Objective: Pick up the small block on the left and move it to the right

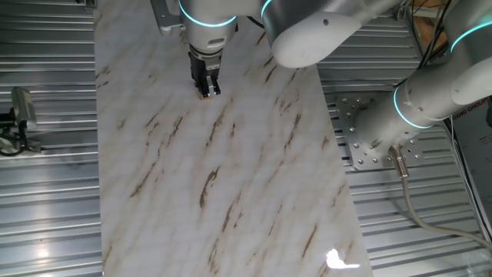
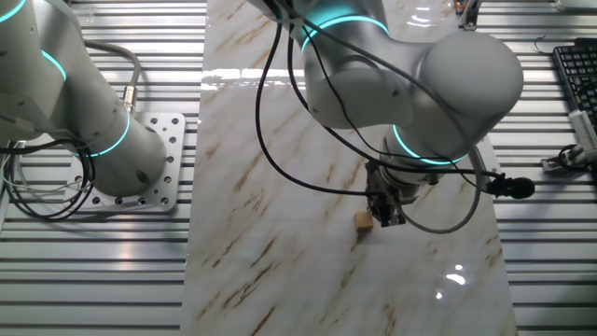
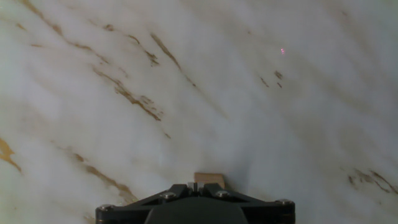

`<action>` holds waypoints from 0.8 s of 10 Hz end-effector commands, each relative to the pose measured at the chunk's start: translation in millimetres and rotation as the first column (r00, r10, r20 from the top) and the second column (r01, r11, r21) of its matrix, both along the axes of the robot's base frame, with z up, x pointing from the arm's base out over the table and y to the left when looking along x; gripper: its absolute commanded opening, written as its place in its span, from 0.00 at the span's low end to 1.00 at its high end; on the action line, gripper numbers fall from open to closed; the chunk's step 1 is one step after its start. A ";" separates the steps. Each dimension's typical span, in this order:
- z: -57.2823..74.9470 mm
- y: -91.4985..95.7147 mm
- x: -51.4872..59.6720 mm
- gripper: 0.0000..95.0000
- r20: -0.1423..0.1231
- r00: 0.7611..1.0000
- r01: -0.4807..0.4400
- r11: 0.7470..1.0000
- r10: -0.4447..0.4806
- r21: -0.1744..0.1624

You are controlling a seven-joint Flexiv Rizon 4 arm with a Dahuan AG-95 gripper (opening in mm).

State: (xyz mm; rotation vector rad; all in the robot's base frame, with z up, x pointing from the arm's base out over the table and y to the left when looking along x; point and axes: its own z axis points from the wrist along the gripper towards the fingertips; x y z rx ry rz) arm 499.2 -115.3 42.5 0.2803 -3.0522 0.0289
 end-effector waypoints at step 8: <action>-0.9 -0.1 -0.4 0.80 0.008 1.000 -0.018 1.000 0.018 0.010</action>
